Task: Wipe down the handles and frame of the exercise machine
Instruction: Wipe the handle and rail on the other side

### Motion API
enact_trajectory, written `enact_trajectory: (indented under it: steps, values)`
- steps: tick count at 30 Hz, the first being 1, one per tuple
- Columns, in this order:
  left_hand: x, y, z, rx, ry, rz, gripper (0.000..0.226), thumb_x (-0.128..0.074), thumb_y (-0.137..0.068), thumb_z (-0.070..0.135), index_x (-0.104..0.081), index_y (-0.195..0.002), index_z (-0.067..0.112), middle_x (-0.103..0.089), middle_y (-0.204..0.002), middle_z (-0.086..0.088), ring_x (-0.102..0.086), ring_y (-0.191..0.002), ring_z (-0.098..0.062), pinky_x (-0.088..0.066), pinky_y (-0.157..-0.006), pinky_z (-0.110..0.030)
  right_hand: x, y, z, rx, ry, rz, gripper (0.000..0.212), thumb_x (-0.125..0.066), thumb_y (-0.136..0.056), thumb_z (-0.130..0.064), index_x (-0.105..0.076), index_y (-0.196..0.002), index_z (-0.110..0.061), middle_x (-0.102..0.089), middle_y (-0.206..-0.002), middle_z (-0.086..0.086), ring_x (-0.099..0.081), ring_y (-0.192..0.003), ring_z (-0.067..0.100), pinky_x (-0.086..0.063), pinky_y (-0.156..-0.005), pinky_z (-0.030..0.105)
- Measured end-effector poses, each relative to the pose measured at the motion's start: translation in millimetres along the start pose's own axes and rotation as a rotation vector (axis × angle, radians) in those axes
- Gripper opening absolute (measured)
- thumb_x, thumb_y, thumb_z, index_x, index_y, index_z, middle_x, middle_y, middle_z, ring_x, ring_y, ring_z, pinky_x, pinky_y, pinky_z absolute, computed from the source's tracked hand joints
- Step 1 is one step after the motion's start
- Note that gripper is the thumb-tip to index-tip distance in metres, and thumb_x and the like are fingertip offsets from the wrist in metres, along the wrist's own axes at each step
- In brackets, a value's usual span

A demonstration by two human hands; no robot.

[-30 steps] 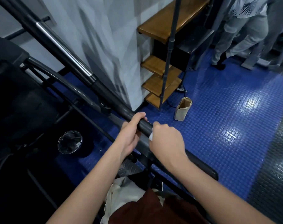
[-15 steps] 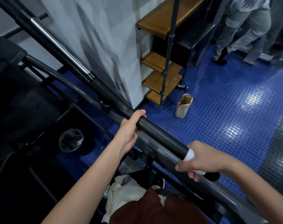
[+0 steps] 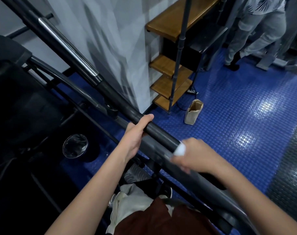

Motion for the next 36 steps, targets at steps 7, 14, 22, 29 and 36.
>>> enact_trajectory:
  steps: [7,14,22,29,36]
  values:
    - [-3.6,2.0,0.2,0.014,0.04,-0.042,0.037,-0.081,-0.08,0.042,-0.065,-0.095,0.013,-0.067,-0.077,0.003,-0.066,-0.083,-0.015,-0.051,-0.097,-0.036,-6.5,28.7,40.0,-0.089,-0.292,-0.321,0.036,-0.08,-0.079,-0.036,-0.061,-0.083,-0.007,-0.072,-0.065,0.009,-0.068,-0.057,0.022,-0.054,-0.065,0.029]
    - [-0.5,-0.4,11.8,0.033,0.272,-0.014,0.028,-0.081,-0.083,0.034,-0.065,-0.101,0.018,-0.064,-0.079,0.004,-0.063,-0.076,-0.009,-0.052,-0.083,-0.029,8.8,-22.4,-53.9,0.02,0.24,0.238,0.028,-0.068,-0.08,-0.04,-0.053,-0.088,-0.017,-0.053,-0.087,0.002,-0.056,-0.078,0.023,-0.046,-0.063,0.032]
    - [11.8,-7.5,20.0,0.034,0.207,0.047,0.035,-0.075,-0.086,0.033,-0.062,-0.112,0.013,-0.065,-0.088,0.0,-0.064,-0.075,-0.01,-0.053,-0.063,-0.022,5.3,-45.9,-78.7,0.069,0.172,0.204,0.031,-0.069,-0.08,-0.045,-0.054,-0.089,-0.02,-0.064,-0.081,-0.002,-0.062,-0.072,0.02,-0.049,-0.063,0.03]
    - [9.0,-6.7,18.8,0.012,0.193,-0.017,0.013,-0.072,-0.091,0.029,-0.066,-0.088,0.018,-0.066,-0.076,0.005,-0.063,-0.074,-0.008,-0.05,-0.084,-0.027,-12.0,21.2,29.1,0.034,-0.405,-0.454,0.045,-0.073,-0.084,-0.048,-0.063,-0.064,-0.009,-0.065,-0.058,0.012,-0.06,-0.057,0.02,-0.048,-0.083,0.026]
    - [9.1,-6.5,19.3,-0.018,0.136,-0.034,0.021,-0.071,-0.092,0.035,-0.063,-0.082,0.018,-0.062,-0.076,0.003,-0.061,-0.072,-0.01,-0.051,-0.081,-0.027,-3.4,12.2,17.8,-0.048,-0.257,-0.276,0.041,-0.081,-0.079,-0.037,-0.061,-0.076,-0.001,-0.07,-0.059,0.011,-0.066,-0.052,0.025,-0.053,-0.057,0.029]
Point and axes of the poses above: each hand's wrist, its own y-axis away from the middle knuckle, its own x-axis out of the back of the hand, z = x × y, the point moved 7 cm from there along -y, towards the middle knuckle
